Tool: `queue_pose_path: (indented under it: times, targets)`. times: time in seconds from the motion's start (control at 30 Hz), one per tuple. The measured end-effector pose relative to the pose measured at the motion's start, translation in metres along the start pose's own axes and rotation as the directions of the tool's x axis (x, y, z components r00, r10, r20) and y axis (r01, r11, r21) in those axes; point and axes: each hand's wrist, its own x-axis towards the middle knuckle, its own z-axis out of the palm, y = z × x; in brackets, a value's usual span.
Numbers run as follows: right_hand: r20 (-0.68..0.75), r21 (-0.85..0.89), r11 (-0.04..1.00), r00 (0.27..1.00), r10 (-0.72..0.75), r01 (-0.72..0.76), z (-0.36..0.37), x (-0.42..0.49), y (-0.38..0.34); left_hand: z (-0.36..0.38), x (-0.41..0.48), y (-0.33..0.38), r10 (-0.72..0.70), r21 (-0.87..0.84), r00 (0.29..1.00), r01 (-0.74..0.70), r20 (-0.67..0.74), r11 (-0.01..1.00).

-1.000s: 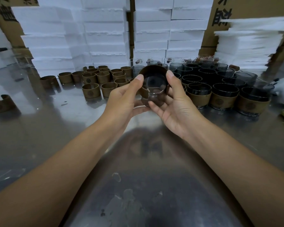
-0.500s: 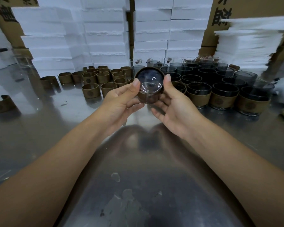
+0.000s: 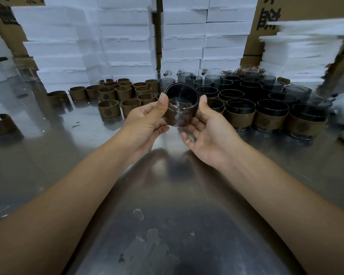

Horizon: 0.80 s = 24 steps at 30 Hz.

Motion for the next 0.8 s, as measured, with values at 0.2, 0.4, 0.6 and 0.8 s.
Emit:
queue_pose_path:
  times: [0.2,0.4,0.6,0.8]
  targets:
    - [-0.027,-0.002,0.999,0.998,0.053,-0.053,0.0023,-0.0012,0.0002,0.0020,-0.0009,0.0014,-0.030,0.024,0.999,0.031,-0.043,0.999]
    - [-0.055,0.017,0.997,0.995,0.080,-0.080,0.0031,-0.0008,0.0016,0.0043,-0.0016,0.0023,-0.035,0.042,0.998,0.038,-0.060,0.998]
    - [-0.058,-0.017,0.998,0.996,0.063,-0.064,0.0008,0.0021,0.0016,0.0048,-0.0026,0.0012,-0.040,0.023,0.998,0.041,-0.050,0.999]
    - [-0.003,-0.052,0.994,0.995,0.099,-0.099,0.0003,0.0044,0.0014,-0.0015,-0.0017,0.0082,0.047,0.001,0.998,-0.047,-0.035,0.999]
